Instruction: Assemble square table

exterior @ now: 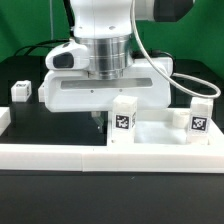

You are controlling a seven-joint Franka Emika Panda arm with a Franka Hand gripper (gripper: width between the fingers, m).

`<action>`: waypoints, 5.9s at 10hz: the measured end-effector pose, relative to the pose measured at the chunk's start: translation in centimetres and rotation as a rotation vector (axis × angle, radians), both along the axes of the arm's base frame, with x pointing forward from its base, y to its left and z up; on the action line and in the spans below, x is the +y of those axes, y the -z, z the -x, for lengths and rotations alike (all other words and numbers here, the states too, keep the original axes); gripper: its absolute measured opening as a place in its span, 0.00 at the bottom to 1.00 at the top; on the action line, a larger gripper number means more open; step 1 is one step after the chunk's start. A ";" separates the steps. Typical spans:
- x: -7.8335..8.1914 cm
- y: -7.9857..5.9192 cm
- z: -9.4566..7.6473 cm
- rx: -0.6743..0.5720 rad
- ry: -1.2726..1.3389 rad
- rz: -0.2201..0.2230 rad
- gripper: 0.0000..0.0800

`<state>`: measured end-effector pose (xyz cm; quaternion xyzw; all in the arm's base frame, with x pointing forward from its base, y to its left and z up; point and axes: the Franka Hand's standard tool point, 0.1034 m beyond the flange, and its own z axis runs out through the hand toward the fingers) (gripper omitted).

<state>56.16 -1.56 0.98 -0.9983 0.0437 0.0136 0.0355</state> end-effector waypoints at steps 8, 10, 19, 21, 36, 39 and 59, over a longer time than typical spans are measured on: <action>-0.6 -0.2 0.1 -0.009 -0.118 -0.004 0.07; -2.0 0.0 0.3 -0.019 -0.298 -0.006 0.07; -1.0 -0.4 -2.4 -0.055 -1.184 0.029 0.07; -1.5 -0.3 -2.3 -0.048 -1.275 0.032 0.07; 0.9 0.0 -2.9 0.095 -2.425 -0.036 0.07; 8.6 -0.4 -2.8 0.196 -2.520 -0.258 0.07; 11.4 0.2 -1.0 -0.143 -2.978 -0.576 0.07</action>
Offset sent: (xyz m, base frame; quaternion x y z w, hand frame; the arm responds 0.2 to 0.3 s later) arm 0.0000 0.0000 0.0000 0.0000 0.0000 0.0000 1.0000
